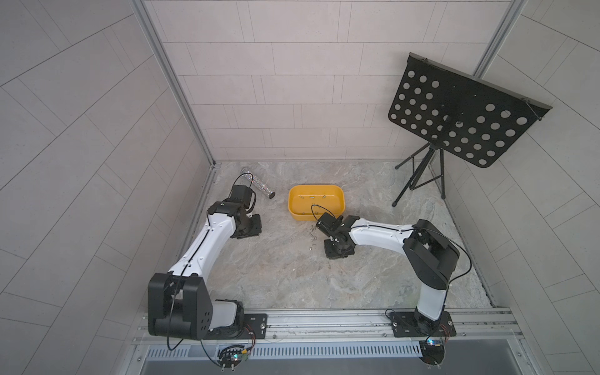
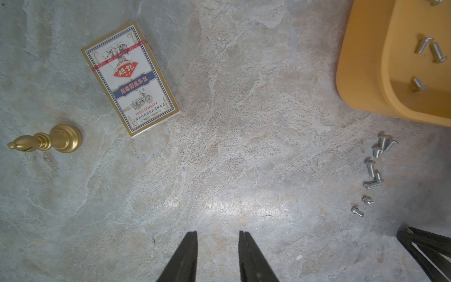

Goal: Put the screws on the desktop into the storage box
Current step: Pick up the screw from the center of the board.

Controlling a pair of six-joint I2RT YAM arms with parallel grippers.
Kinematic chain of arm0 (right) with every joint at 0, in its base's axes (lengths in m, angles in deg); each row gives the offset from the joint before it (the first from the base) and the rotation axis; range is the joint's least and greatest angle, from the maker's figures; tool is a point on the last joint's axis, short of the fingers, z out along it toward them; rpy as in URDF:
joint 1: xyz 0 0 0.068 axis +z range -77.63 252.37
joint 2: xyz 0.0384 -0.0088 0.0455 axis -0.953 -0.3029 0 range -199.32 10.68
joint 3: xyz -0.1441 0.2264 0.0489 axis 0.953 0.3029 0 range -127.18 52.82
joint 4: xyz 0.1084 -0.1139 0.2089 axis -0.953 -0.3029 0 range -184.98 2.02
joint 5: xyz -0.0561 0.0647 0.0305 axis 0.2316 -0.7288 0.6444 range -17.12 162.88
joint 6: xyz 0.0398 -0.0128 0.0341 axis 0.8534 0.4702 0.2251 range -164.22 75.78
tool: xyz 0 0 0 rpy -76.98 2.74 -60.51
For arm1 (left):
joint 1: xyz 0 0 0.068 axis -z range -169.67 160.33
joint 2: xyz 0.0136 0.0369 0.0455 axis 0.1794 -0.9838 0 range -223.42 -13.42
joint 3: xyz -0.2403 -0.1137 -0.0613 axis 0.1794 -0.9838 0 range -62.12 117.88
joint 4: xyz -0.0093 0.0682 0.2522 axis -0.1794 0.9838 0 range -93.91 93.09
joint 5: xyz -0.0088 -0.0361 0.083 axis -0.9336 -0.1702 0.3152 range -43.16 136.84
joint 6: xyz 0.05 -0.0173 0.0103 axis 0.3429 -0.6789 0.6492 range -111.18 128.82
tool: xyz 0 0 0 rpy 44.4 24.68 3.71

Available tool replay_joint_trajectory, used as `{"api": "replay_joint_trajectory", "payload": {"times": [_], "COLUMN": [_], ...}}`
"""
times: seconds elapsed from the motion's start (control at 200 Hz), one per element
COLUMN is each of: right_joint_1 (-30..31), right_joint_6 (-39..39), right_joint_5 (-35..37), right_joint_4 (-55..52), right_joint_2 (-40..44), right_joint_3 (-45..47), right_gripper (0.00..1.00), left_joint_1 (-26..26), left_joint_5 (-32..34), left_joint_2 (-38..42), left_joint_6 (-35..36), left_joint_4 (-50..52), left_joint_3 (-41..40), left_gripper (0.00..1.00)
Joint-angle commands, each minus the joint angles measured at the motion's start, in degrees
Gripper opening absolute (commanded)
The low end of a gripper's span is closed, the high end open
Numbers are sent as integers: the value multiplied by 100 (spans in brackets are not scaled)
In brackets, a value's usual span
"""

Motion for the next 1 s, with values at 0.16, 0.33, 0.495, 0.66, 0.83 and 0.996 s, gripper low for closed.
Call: {"api": "replay_joint_trajectory", "payload": {"times": [0.16,0.33,0.495,0.66,0.83,0.996], "right_joint_1": [43,44,43,43,52,56], "right_joint_6": [-241,-437,-493,-476,-476,-459], "right_joint_5": [231,404,374,284,197,202], "right_joint_4": [-490,-838,-924,-848,-777,-684], "right_joint_2": [77,302,253,135,-29,-213], "right_joint_3": [-315,-631,-741,-712,-694,-656], "right_gripper": [12,11,11,22,31,35], "left_joint_1": [-47,-46,-43,-42,-40,-44], "left_joint_5": [13,14,16,19,13,13], "left_joint_2": [-48,-53,-53,-46,-45,-49], "left_joint_6": [87,90,85,81,88,96], "left_joint_4": [28,27,24,27,27,28], "left_joint_3": [-71,-66,-70,-71,-72,-71], "left_gripper": [35,35,35,35,35,35]}}
